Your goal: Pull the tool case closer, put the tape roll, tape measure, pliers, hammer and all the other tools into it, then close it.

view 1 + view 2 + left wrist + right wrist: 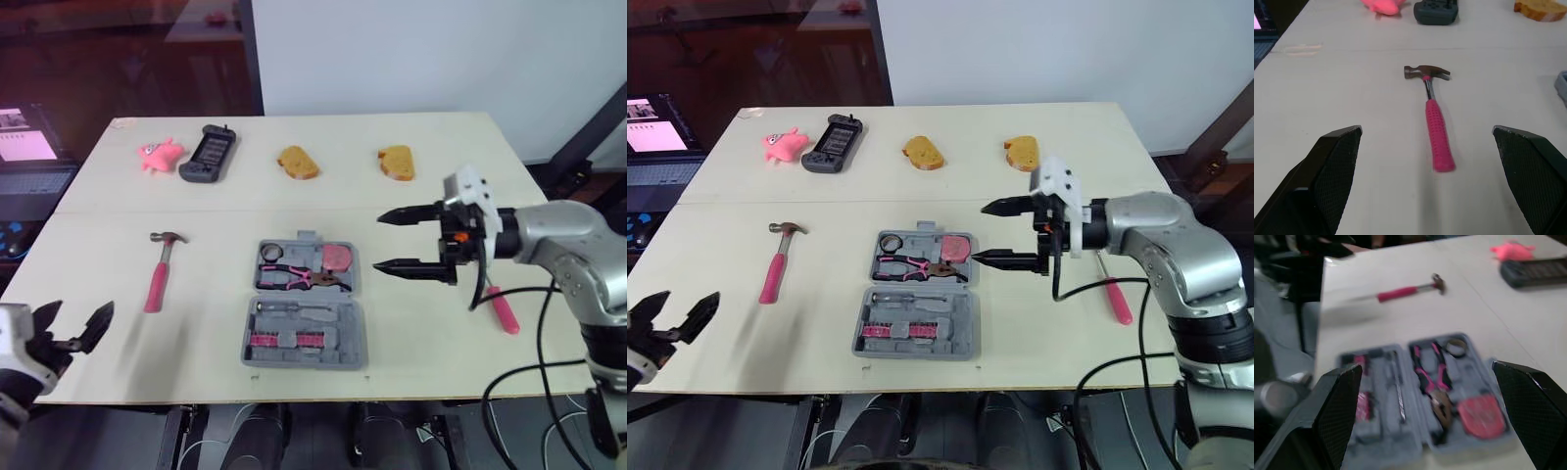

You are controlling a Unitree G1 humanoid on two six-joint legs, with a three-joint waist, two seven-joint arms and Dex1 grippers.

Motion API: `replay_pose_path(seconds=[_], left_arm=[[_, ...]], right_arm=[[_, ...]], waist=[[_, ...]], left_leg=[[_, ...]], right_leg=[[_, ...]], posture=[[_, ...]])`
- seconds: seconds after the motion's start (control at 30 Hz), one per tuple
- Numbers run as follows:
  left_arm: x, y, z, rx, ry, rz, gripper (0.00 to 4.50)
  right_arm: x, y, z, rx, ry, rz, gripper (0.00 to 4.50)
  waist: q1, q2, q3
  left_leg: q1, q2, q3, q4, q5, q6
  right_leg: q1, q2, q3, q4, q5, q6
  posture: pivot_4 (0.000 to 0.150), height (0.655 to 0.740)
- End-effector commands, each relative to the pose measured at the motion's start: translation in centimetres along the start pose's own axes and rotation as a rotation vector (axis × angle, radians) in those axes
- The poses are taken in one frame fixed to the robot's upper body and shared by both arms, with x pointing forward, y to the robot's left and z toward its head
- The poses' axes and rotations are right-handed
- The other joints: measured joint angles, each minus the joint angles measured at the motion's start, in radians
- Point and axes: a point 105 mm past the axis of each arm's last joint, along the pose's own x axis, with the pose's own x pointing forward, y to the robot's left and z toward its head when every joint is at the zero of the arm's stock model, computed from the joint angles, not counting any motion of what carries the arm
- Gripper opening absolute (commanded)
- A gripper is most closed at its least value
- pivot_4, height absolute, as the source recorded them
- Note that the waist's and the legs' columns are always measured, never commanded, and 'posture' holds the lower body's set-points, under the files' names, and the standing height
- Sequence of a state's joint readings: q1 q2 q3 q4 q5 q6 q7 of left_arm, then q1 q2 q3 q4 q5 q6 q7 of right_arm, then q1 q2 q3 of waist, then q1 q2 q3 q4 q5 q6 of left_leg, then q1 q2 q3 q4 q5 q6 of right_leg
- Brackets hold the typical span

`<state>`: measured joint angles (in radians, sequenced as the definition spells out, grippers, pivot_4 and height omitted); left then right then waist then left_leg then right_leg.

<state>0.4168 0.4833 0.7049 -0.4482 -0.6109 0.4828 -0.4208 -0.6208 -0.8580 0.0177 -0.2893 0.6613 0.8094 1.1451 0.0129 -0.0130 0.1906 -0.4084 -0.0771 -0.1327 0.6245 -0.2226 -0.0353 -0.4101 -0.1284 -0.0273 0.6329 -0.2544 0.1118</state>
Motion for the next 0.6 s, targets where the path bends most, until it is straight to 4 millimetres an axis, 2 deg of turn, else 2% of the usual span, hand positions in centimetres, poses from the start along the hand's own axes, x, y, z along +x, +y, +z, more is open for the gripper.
replay_pose_path(seconds=[0.03, 0.1, 0.23, 0.37, 0.53, 0.6], left_arm=[[0.3, -0.7, 0.6, -0.005, 0.009, 0.043, 4.50], [1.0, -0.9, 0.6, -0.038, 0.046, 0.065, 4.50], [3.9, -1.2, 1.6, -0.056, 0.090, -0.007, 4.50], [7.0, -1.0, 1.6, -0.025, 0.144, -0.016, 4.50], [11.0, -0.9, 1.8, 0.008, 0.164, -0.017, 4.50], [12.7, -0.8, 1.0, 0.028, 0.173, -0.030, 4.50]], right_arm=[[0.1, 0.8, 1.8, 0.041, -0.016, 0.040, 4.47], [0.2, 0.9, 2.5, 0.044, -0.017, 0.047, 4.47], [0.5, 1.1, 3.2, 0.052, -0.008, 0.039, 4.47], [0.7, 1.1, 3.5, 0.053, -0.019, 0.015, 4.47], [0.5, 0.9, 2.7, 0.060, -0.011, -0.027, 4.47], [0.5, 1.0, 2.9, 0.061, -0.025, -0.031, 4.47]], waist=[[0.002, 0.000, 0.000], [0.002, 0.000, 0.000], [0.006, 0.000, 0.000], [-0.001, 0.000, 0.000], [-0.001, 0.000, 0.000], [-0.001, 0.000, 0.000]], left_leg=[[0.000, 0.000, 0.000, 0.000, 0.000, 0.000], [0.000, 0.000, 0.000, 0.000, 0.000, 0.000], [-0.001, 0.001, -0.001, 0.003, 0.000, 0.000], [-0.001, 0.003, 0.000, 0.003, 0.000, 0.000], [-0.001, 0.002, 0.003, 0.003, 0.000, -0.001], [-0.001, 0.002, 0.003, 0.003, -0.001, -0.001]], right_leg=[[0.000, 0.000, 0.000, 0.000, 0.000, 0.000], [0.000, 0.001, 0.000, -0.001, 0.000, 0.000], [0.001, 0.004, -0.002, 0.000, 0.002, -0.001], [0.001, 0.006, -0.001, -0.001, 0.004, 0.002], [0.000, 0.008, -0.001, -0.001, 0.006, 0.005], [0.000, 0.008, 0.000, -0.001, 0.006, 0.005]], posture=[[0.150, 0.7400], [0.150, 0.7400], [0.150, 0.7400], [0.150, 0.7400], [0.150, 0.7400], [0.150, 0.7400]])
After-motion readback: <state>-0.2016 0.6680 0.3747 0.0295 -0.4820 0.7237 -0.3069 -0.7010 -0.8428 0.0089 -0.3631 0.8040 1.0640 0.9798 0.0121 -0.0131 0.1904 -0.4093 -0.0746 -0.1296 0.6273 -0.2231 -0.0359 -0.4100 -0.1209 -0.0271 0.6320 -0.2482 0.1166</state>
